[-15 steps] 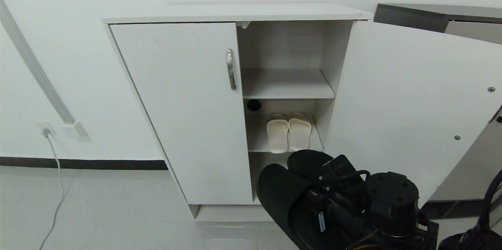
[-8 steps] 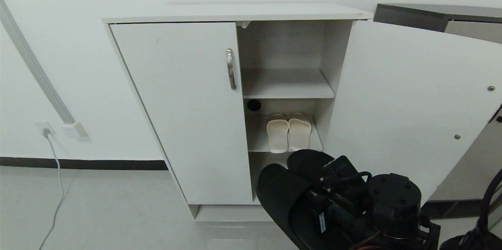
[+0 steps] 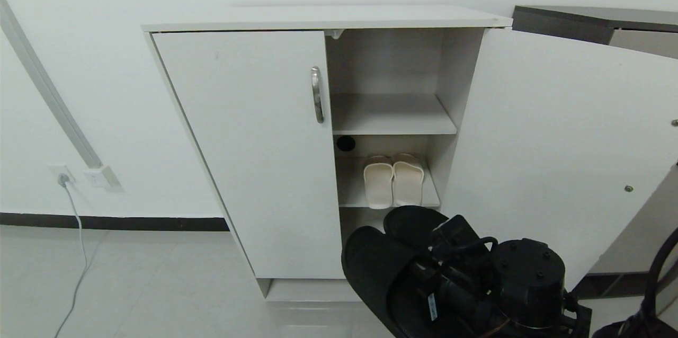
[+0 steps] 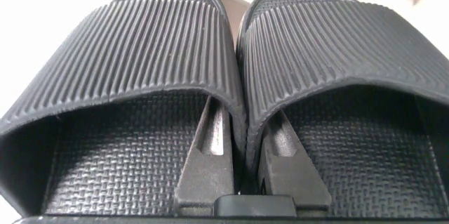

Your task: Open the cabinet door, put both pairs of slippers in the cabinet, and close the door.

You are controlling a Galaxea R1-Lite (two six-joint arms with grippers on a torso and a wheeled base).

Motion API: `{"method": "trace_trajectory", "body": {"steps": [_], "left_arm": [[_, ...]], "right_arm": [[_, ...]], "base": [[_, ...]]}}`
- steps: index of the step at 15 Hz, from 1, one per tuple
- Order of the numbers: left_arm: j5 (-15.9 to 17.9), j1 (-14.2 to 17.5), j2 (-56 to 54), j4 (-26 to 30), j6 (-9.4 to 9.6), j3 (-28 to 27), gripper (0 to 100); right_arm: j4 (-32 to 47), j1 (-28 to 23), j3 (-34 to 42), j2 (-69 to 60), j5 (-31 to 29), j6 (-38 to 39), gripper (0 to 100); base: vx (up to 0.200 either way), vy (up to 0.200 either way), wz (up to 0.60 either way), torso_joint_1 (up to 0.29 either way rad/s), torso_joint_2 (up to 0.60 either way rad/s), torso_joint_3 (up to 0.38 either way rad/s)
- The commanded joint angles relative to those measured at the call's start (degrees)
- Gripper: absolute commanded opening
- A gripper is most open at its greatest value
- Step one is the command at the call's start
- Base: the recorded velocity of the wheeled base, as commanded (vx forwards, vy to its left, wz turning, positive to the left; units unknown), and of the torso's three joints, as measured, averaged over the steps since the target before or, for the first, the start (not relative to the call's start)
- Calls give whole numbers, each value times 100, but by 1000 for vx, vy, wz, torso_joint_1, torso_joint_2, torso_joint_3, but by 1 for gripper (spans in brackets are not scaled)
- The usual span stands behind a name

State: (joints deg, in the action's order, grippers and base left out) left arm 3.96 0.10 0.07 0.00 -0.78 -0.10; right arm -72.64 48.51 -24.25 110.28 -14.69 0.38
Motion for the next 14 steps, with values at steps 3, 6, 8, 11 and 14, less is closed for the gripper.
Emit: {"method": "trace_trajectory", "body": {"steps": [3, 6, 8, 11, 14], "left_arm": [[8, -1, 1, 0, -1, 1, 0], [8, -1, -7, 0, 8, 1, 0], [8, -1, -7, 0, 16, 1, 0], [8, -1, -7, 0, 25, 1, 0], [8, -1, -7, 0, 25, 1, 0]], "right_arm": [[-74, 1, -1, 64, 10, -38, 0], [-532, 10, 8, 372, 1, -82, 0], [-1112, 19, -54, 732, -8, -196, 0], [-1366, 168, -783, 1426, -755, -196, 0], [-382, 300, -1715, 1655, -1502, 103, 0]], "base": [[0, 0, -200, -1, -1, 1], [0, 0, 0, 0, 0, 0], [0, 0, 0, 0, 0, 0], [0, 0, 0, 0, 0, 0], [0, 0, 0, 0, 0, 0]]}}
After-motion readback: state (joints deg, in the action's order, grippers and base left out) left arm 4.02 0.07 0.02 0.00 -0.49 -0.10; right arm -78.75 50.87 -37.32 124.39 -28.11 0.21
